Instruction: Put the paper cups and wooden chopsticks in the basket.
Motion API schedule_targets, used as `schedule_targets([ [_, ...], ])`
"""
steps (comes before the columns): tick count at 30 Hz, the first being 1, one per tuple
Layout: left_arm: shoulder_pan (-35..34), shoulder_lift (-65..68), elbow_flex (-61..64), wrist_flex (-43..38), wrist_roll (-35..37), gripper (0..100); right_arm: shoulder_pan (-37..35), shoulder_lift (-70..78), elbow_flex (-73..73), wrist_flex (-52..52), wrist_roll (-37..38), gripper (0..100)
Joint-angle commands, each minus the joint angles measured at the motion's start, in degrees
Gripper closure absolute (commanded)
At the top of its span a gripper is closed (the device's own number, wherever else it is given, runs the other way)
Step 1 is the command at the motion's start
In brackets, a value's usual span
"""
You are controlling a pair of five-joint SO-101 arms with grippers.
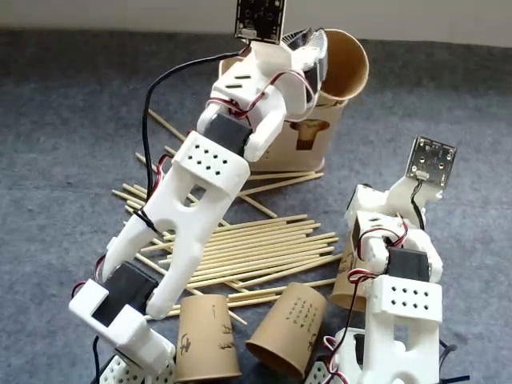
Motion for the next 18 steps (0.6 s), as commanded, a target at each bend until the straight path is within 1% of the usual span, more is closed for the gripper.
schedule_targets([
  [1,-1.54,-1.01,-3.12,2.02,0.00,98,0.66,-1.10,-0.92,-1.36,0.09,84.0],
  [9,-2.07,-2.86,-2.77,7.56,0.00,98,0.66,-1.10,-0.92,-1.36,0.09,84.0],
  [12,-3.03,-6.11,-2.77,12.48,0.00,98,0.66,-1.10,-0.92,-1.36,0.09,84.0],
  [14,-3.38,-8.22,-2.77,15.91,0.00,95,0.66,-1.10,-0.92,-1.36,0.09,84.0],
  [18,-3.38,-10.24,-2.68,20.75,0.00,81,0.66,-1.10,-0.84,-1.36,0.09,84.0],
])
